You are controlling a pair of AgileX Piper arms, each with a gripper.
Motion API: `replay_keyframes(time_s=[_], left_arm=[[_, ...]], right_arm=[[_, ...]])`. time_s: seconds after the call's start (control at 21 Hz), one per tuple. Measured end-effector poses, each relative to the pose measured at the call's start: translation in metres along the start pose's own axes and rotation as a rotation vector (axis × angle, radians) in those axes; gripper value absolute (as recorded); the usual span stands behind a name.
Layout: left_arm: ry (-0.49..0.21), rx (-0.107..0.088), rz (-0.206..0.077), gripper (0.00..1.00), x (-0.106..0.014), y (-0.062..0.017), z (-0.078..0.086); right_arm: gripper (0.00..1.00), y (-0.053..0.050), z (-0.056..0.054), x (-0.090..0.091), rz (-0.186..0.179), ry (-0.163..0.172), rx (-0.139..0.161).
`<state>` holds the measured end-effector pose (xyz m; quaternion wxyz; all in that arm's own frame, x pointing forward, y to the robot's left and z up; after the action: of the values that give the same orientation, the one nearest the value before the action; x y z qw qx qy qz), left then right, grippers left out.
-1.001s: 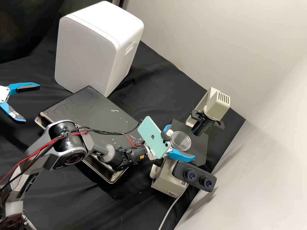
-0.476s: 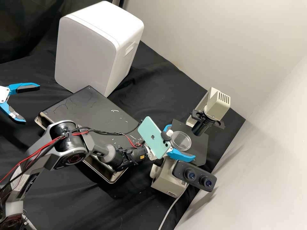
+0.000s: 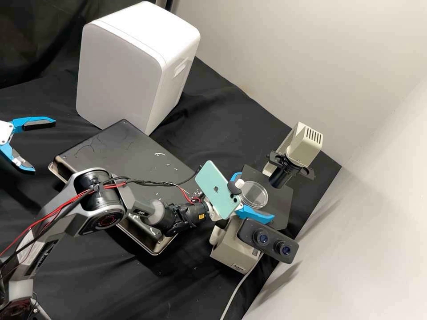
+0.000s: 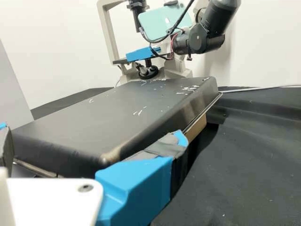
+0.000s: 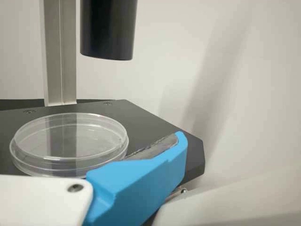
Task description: Place the petri dish on the bench
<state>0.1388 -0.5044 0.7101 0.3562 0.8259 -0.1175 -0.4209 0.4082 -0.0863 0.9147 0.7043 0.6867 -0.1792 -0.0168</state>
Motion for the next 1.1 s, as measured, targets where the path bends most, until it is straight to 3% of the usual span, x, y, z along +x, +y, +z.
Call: replay_keyframes(time_s=[0.29,0.33,1.1], left_arm=[[-0.004,0.002,-0.001,1.00,-0.0001,-0.0001,0.0002],[-0.004,0.002,-0.001,1.00,-0.0001,-0.0001,0.0002],[-0.004,0.002,-0.001,1.00,-0.0001,-0.0001,0.0002]], right_arm=[[1.00,0.0000,0.0000,0.0000,-0.001,0.001,0.001],[0.00,0.0000,0.0000,0.0000,-0.001,0.001,0.001],[0.00,-0.0003,-0.0003,0.0000,-0.008,0.008,0.006]])
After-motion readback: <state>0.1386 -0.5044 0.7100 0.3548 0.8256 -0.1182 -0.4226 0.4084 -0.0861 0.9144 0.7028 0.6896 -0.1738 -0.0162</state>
